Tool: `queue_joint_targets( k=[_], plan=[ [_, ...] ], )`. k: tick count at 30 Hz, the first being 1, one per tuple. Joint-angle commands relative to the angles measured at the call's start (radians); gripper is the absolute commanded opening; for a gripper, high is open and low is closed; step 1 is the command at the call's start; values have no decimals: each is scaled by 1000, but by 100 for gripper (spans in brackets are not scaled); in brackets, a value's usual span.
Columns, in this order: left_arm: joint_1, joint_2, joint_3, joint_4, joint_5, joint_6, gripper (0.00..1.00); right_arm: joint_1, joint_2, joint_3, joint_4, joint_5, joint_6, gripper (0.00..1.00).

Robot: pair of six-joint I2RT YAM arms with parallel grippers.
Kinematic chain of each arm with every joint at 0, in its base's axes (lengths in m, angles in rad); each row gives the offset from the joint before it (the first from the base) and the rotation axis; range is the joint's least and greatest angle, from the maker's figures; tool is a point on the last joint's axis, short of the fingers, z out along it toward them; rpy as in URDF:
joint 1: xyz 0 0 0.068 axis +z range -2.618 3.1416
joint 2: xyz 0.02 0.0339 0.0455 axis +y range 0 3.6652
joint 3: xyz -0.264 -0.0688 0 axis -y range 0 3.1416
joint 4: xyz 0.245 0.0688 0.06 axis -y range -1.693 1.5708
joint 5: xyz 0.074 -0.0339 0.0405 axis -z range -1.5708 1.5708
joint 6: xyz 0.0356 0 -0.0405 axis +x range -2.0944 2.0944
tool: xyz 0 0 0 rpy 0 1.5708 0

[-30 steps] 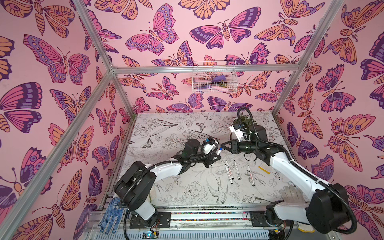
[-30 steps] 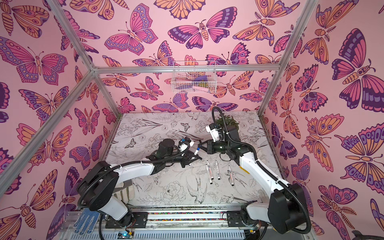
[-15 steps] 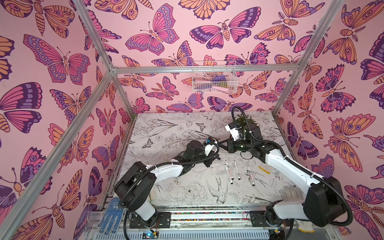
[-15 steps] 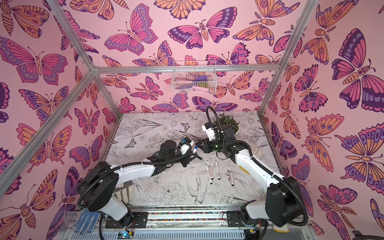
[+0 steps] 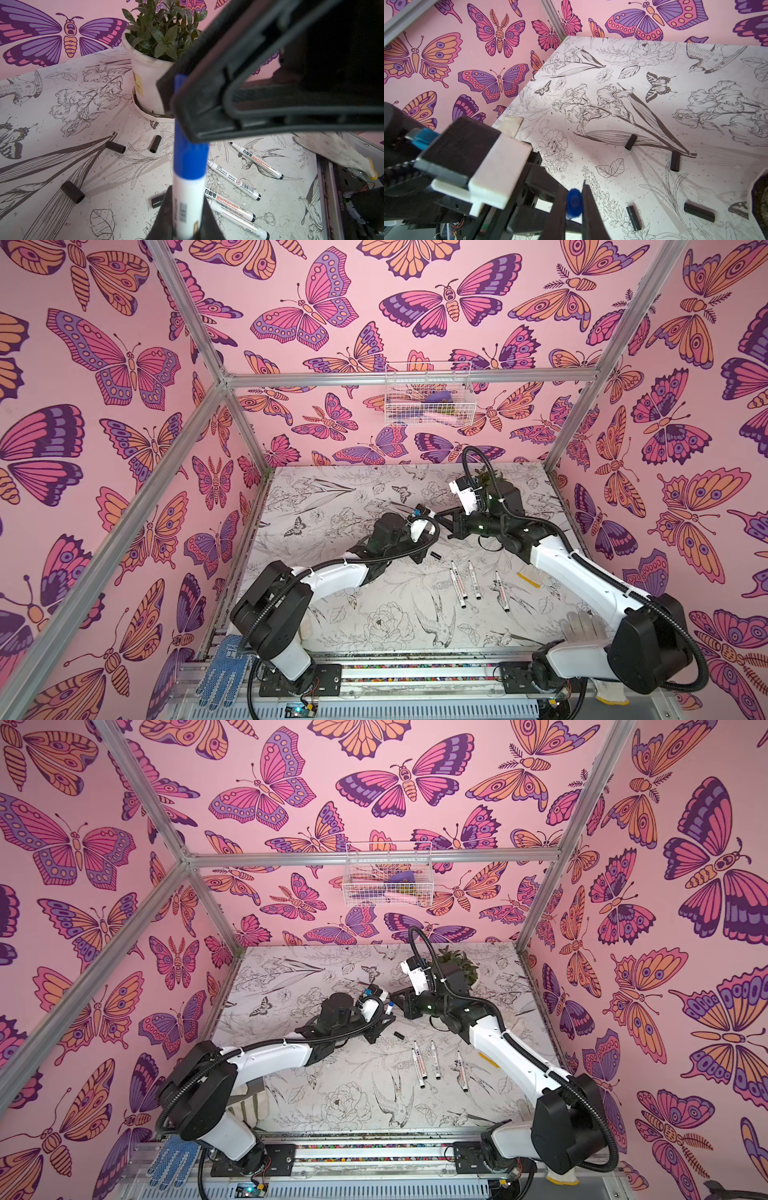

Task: Insert the pens into the pen caps
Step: 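Hold the capped marker with both grippers and adjust the cap's seating, then press the blue cap down with the right gripper while the left gripper holds the marker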

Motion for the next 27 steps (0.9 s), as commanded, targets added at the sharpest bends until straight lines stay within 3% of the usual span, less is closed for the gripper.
queue_joint_targets(
  k=[1,3,12,17,21,27],
  plan=[
    [101,-77,197,512,-267,-72,0,108,74,-130,-564,-103,-75,0],
    [101,-82,215,510,-281,-47,0,134,97,-127,-584,-57,-89,0],
    [102,-79,243,556,-338,-7,0,130,94,-127,-576,-56,-42,0],
    [108,-98,214,555,-342,-38,0,15,71,-145,-514,-111,45,0],
    [116,-130,165,531,-257,-89,0,-106,42,-159,-412,-240,122,0],
    [114,-161,139,438,-4,-153,0,-94,36,-151,-358,-333,124,0]
  ],
)
